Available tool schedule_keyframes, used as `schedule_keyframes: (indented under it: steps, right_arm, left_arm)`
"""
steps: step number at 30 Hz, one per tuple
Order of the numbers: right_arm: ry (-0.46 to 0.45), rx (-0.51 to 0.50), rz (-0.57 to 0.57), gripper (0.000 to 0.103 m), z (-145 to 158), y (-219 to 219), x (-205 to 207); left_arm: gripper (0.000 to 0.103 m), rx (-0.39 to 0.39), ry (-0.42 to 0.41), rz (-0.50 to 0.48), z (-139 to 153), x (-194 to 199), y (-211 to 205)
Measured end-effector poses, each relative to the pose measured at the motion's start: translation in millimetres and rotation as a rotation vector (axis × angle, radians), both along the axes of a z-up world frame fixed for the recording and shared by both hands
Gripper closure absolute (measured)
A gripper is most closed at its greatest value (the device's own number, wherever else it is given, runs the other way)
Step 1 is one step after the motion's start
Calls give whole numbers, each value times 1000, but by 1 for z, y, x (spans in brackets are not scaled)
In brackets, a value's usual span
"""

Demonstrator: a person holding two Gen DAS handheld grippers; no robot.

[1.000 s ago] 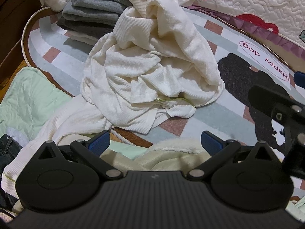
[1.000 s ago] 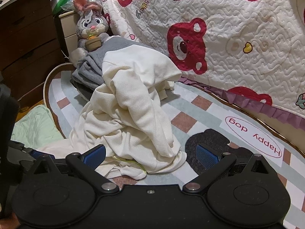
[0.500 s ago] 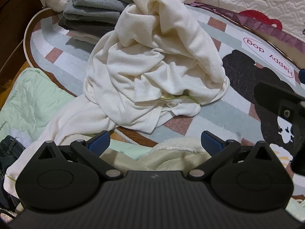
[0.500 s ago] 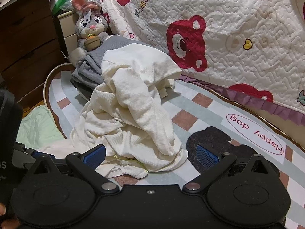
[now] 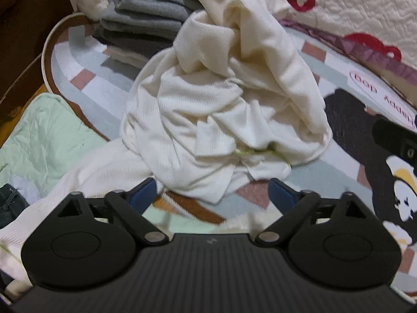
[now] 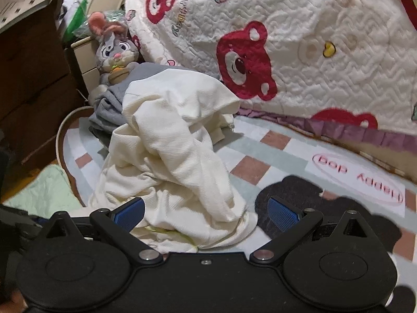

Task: Fold clothes
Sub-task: 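Grasp the cream waffle-knit garment with the left tool while the right tool grasps it too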

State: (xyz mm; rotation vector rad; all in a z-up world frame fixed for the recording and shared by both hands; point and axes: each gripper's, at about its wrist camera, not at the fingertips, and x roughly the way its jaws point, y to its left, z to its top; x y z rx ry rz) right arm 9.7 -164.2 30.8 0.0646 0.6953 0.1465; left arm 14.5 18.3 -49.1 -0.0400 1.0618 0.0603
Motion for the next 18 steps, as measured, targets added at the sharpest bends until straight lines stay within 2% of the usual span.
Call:
schedule_keyframes:
  steps: [4, 6, 8, 10, 14, 18]
  right_arm:
    - [-46, -63, 51, 1, -19, 2, 4]
    - [-39, -74, 82, 1, -30, 0, 9]
    - [-22, -74, 115, 1, -37, -1, 16]
    - [-26, -78, 152, 1, -39, -2, 25]
    - [-43, -26, 238, 1, -43, -6, 53]
    - [39, -43, 227, 1, -65, -5, 98]
  left_arm:
    - [22, -36, -14, 36, -15, 4, 12]
    - [33, -67, -14, 72, -20, 7, 22]
    - [48, -91, -11, 107, -25, 10, 33]
    - [55, -95, -13, 127, -27, 13, 40]
    - [56, -163, -11, 160, -26, 34, 47]
    - [55, -193, -3, 211, -21, 74, 54]
